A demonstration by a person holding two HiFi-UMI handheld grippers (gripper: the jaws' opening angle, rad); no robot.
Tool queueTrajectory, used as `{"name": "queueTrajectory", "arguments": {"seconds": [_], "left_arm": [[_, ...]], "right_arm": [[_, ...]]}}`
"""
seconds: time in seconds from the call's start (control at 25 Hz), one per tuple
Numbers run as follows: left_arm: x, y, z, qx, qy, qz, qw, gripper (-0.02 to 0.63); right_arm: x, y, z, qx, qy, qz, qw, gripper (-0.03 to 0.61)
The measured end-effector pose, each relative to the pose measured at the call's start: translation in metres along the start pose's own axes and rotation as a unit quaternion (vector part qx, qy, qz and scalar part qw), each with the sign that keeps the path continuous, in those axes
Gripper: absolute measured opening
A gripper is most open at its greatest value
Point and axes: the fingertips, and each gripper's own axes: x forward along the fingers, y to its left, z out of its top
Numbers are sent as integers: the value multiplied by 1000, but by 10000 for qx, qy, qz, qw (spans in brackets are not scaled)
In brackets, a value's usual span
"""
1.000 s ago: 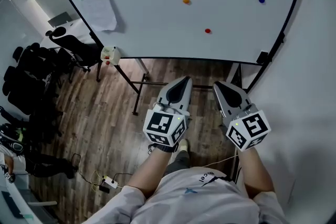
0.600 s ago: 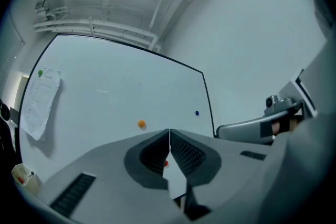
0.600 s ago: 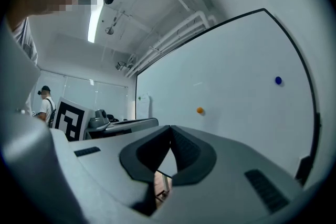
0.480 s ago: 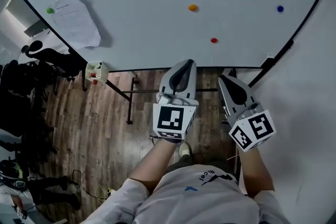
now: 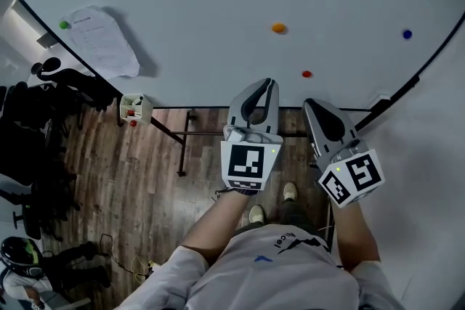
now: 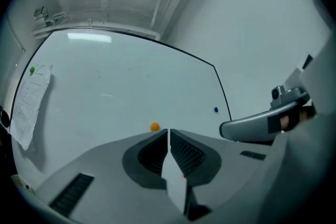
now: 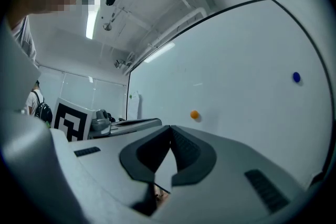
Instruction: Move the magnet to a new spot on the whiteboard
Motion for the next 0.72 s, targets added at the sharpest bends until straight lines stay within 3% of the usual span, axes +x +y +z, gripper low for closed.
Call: {"name": "queueTrajectory", "arguments": {"seconds": [0.2, 0.52, 0.72], "left_arm": [[36, 9, -5, 110, 123, 250, 9996, 14], [87, 31, -6, 410, 83, 964, 9945, 15], [111, 31, -12, 618, 196, 1165, 9911, 26]], "right_arm": [[28, -29, 5, 97, -56, 317, 9994, 14], [64, -63, 8, 163, -26, 976, 9951, 14], [72, -80, 8, 215, -18, 1191, 9926, 14]]}}
